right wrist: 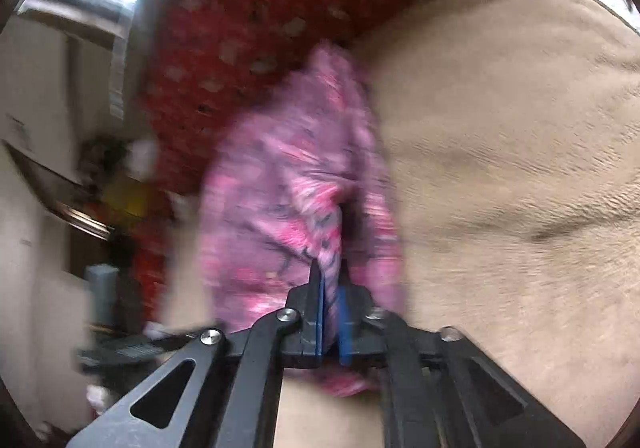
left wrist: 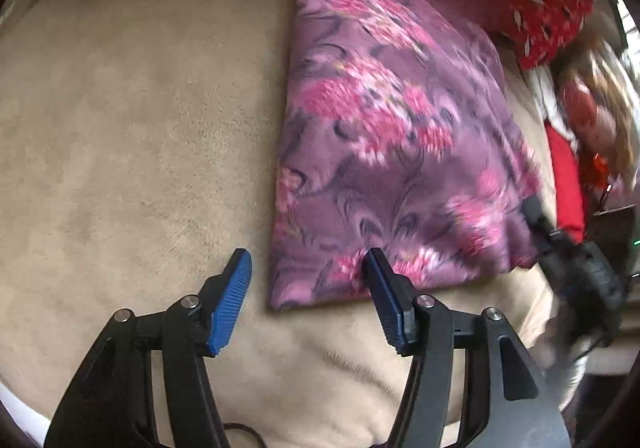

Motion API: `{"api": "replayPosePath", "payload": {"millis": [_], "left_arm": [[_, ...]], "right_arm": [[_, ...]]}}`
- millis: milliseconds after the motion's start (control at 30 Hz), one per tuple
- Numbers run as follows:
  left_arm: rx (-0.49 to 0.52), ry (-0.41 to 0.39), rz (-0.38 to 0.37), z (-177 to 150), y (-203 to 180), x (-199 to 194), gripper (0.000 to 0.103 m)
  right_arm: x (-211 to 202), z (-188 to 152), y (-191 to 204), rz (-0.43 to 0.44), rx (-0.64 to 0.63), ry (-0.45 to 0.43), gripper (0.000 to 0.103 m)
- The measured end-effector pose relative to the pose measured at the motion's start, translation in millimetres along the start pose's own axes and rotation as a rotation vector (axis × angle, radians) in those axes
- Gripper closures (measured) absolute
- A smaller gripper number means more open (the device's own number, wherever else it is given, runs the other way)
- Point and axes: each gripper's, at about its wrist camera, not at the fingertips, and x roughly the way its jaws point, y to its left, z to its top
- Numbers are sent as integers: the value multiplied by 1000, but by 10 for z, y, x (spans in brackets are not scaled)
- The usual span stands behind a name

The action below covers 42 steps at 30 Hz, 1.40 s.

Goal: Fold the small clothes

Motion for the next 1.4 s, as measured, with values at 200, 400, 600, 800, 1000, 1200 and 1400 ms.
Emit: {"api": "replayPosePath", "payload": {"millis": [200,400,600,800,1000,1200,1400], "left_arm": [[23,-76,-116,105,-41,-395,45],[-4,-140,-29,724,-91,-570,36],[-55,-92,-47,967,42,-363,37],[-30,-79,19,1008,2,-27,27],[-37,-159,-1,867,24,-406,28],[22,-172,158,683,-107,-273,28],[50,-180,202,542,-188,-315,28]], "right_arm": [[2,-1,164,-167,-135,45,76],[86,694,295,-24,-78,-99,45],[890,1145,235,-220,-93,28,94],[871,1208,111,-254,-159,-44,98],[607,1079,224,-214,-167,-85,91],[417,628,498,-148,-373,-106,81],[500,362,499,-353,-484,0,83]]}}
